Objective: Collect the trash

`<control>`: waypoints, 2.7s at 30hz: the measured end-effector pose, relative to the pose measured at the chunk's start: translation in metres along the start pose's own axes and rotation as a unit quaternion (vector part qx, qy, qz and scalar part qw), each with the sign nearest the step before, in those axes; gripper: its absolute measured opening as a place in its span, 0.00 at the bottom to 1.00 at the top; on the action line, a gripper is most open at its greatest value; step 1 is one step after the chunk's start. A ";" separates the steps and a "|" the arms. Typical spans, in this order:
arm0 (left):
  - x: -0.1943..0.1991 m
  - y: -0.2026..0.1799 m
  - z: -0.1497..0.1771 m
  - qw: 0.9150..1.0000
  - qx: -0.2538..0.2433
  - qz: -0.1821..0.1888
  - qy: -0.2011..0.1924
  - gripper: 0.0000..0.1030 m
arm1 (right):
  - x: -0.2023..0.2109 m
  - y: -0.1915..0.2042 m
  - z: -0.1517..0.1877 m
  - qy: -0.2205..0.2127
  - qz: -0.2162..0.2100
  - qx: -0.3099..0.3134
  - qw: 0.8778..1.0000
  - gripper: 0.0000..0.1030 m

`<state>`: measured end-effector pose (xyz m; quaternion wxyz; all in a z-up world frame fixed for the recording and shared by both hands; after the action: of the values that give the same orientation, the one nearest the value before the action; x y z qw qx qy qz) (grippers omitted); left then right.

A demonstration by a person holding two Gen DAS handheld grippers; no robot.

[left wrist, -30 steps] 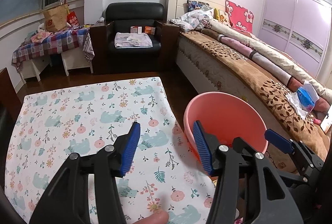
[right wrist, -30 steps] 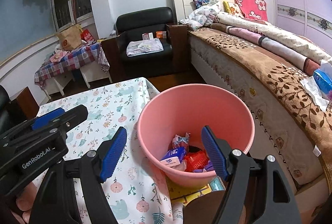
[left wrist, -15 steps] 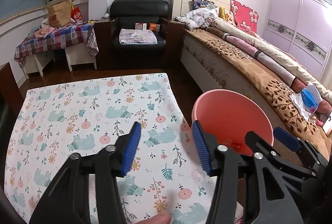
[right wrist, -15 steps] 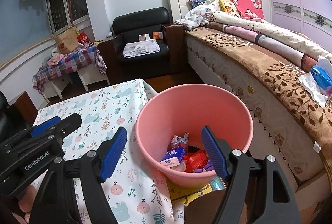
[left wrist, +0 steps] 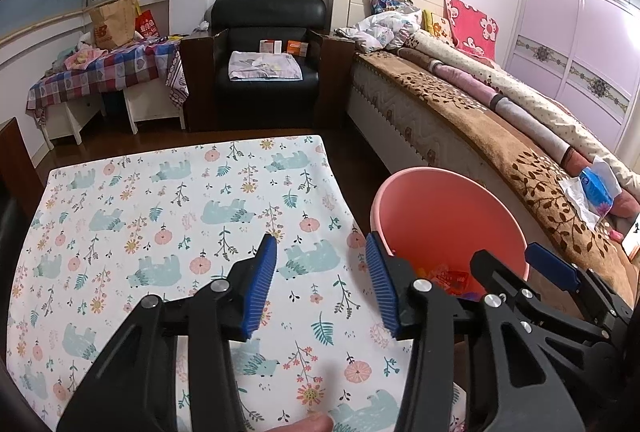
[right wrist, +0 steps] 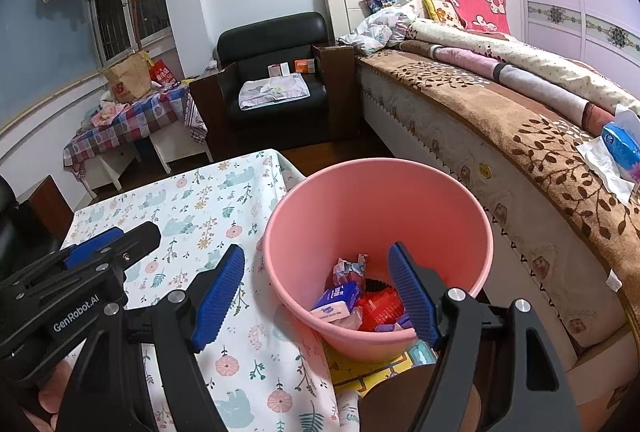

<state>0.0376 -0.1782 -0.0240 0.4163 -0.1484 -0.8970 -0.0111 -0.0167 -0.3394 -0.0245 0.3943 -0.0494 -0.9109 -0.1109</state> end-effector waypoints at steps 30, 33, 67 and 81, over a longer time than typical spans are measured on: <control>0.001 -0.005 0.003 1.000 -0.007 0.006 0.001 0.45 | 0.000 0.001 0.000 -0.004 0.000 -0.003 1.000 0.71; 0.001 -0.004 0.003 1.000 -0.008 0.005 0.002 0.45 | -0.001 0.001 0.001 -0.004 0.001 -0.001 1.000 0.71; 0.005 0.000 0.000 1.000 -0.004 0.005 -0.001 0.45 | 0.005 0.002 -0.002 -0.010 -0.001 0.001 1.000 0.71; 0.008 0.000 0.000 1.000 -0.008 0.005 -0.002 0.45 | 0.006 0.003 -0.004 -0.009 -0.003 0.001 1.000 0.71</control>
<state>0.0330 -0.1760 -0.0184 0.4136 -0.1560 -0.8968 -0.0159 -0.0172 -0.3379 -0.0167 0.3857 -0.0469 -0.9148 -0.1106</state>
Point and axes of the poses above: each gripper's, at about its wrist camera, not at the fingertips, and x roughly against the way its jaws point, y to its left, z to its underside, the point moved 2 cm from there along -x, roughly the way its jaws point, and after that the axes turned 10 degrees about y, right-handed, at the moved point
